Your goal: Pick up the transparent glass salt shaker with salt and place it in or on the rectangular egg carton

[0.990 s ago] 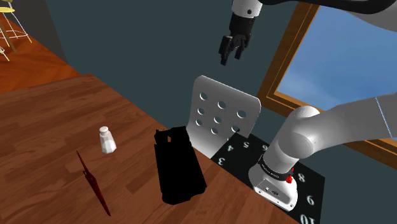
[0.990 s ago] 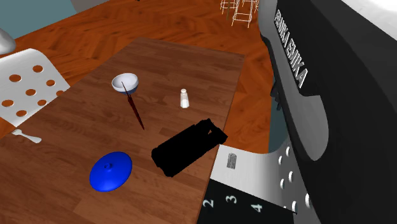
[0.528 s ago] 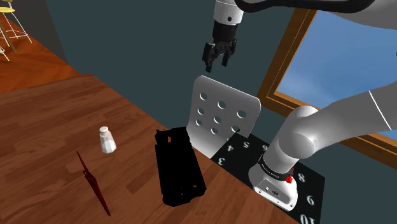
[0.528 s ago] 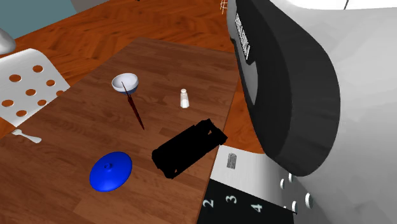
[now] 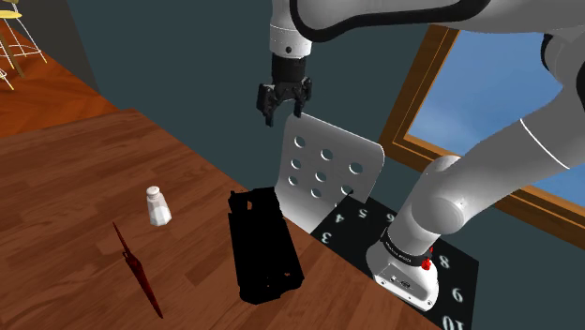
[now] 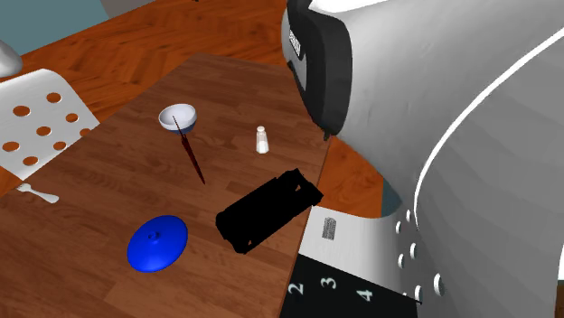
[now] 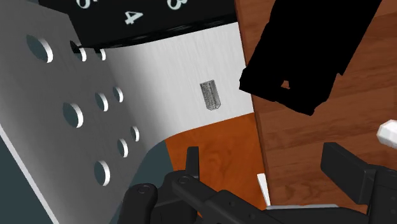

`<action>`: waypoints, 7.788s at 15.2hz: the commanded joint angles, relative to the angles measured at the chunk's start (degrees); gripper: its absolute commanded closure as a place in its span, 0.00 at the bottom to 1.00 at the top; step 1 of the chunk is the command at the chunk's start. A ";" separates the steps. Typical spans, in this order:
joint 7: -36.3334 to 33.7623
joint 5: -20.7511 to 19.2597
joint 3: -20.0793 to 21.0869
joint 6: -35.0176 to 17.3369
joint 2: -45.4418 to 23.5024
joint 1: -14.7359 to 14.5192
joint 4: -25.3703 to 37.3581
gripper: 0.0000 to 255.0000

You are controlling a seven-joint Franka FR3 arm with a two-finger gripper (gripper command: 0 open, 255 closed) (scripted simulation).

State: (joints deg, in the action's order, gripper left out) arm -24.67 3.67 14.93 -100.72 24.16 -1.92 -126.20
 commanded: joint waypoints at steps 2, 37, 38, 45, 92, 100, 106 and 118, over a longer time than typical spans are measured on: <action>-4.31 0.97 2.58 -2.10 -5.14 -0.53 2.17 0.00; -34.14 -7.18 8.95 -9.21 -62.17 -14.44 46.28 0.00; -34.14 -7.18 8.95 -9.21 -62.17 -14.44 46.28 0.00; -34.14 -7.18 8.95 -9.21 -62.17 -14.44 46.28 1.00; -24.74 11.82 11.61 -5.52 -15.19 -5.50 5.28 1.00; -20.97 16.54 9.84 -6.16 -3.15 -6.94 -7.46 1.00; -20.39 16.89 10.69 -11.05 -4.81 -7.04 -10.74 1.00; -19.84 17.14 11.71 -16.91 -7.47 -7.09 -14.03 1.00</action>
State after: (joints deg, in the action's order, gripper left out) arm -44.52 20.82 26.65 -117.60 16.71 -9.02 -140.22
